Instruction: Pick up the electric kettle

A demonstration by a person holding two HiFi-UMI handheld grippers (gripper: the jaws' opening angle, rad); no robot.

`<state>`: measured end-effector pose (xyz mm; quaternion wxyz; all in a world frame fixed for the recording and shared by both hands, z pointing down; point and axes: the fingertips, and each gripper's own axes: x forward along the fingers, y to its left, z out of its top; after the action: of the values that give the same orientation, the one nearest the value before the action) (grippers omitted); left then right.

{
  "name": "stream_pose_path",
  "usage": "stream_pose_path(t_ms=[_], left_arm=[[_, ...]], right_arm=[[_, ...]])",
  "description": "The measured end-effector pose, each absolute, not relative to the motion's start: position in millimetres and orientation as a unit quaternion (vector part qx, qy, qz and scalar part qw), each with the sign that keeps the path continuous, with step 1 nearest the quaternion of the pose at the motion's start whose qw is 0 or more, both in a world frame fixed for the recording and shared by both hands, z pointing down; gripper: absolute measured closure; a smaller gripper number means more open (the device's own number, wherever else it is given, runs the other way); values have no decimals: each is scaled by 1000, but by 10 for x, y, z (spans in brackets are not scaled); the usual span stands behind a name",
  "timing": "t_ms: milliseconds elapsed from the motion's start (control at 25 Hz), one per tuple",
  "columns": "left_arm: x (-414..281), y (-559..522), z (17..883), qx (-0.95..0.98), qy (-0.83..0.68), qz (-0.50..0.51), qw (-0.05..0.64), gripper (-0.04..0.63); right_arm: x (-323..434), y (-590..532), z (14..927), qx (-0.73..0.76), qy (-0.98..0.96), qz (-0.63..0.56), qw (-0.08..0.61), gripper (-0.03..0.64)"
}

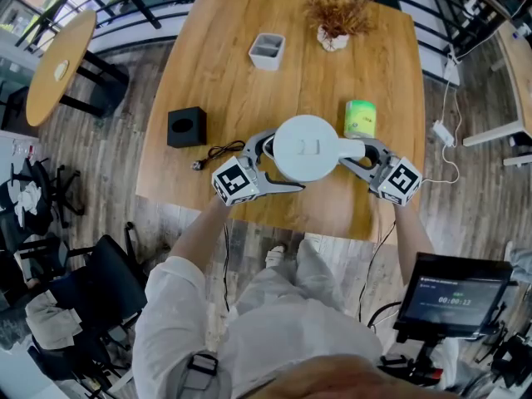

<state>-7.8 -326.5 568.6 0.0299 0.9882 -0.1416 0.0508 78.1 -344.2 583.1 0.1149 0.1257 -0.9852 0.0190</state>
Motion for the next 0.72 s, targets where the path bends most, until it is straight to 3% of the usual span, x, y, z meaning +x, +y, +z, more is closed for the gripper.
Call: stream_pose_path(t_ms=[720], left_arm=[[-89, -3258, 5452, 989, -143, 21, 34, 14]], right_arm=[[763, -3412, 5604, 121, -988, 11, 98, 494]])
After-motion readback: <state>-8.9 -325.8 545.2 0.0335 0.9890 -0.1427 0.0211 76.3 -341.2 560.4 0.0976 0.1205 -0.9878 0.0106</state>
